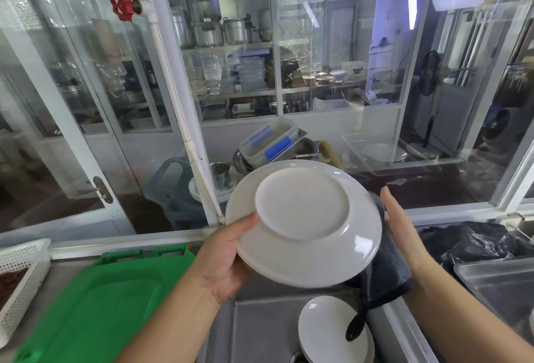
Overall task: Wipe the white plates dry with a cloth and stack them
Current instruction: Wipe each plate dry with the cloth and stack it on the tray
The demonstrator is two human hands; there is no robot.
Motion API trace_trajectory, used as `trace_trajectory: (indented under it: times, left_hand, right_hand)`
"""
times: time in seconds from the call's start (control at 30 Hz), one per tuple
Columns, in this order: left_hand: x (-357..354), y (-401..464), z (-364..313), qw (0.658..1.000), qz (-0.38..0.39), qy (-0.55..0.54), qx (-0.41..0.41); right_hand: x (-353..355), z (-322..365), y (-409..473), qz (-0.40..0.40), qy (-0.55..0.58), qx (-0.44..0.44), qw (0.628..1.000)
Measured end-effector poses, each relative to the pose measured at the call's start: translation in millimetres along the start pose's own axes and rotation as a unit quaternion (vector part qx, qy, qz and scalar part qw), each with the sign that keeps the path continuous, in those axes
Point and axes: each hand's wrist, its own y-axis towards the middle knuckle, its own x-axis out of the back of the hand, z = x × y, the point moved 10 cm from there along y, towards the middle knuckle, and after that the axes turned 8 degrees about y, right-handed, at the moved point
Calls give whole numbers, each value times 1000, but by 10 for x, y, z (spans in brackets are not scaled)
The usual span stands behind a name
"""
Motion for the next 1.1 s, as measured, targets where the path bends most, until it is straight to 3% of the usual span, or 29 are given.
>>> trace_trajectory:
  times: [0.13,0.23,0.33,0.47,0.6,0.77,0.83,0.9,0.97,1.1]
  left_hand:
    - [106,13,-133,999,-8,0,-38]
    - [133,0,-242,997,-4,20,-68]
    - [106,-16,-302,995,-9,56,-87]
    - [5,-48,-285,989,-13,111,-97]
    - [-137,-73,-220,983,0,148,-107]
    - [-359,-117,-219,967,54,192,-161]
    - [-388,-148,-281,953,63,219,-200]
    - [-356,-175,-339,944,54,230,-231]
    - [-310,-195,-361,942,39,224,-248]
    - [-310,-202,-350,948,30,213,-235]
  right_hand:
    - [311,-65,15,-135,21,-39,990]
    - [379,258,86,-190,-31,43,980]
    - [166,581,73,-182,-53,104,976]
    - [-438,924,-82,-101,-188,214,953]
    - [-1092,982,-376,-15,-352,352,867]
    - [-1866,447,-761,192,-501,463,706]
    - [-2010,244,-857,238,-562,498,616]
    - [-2096,168,-953,273,-591,516,557]
    - [-2140,141,-985,303,-606,509,531]
    - [-2223,270,-921,288,-601,509,545]
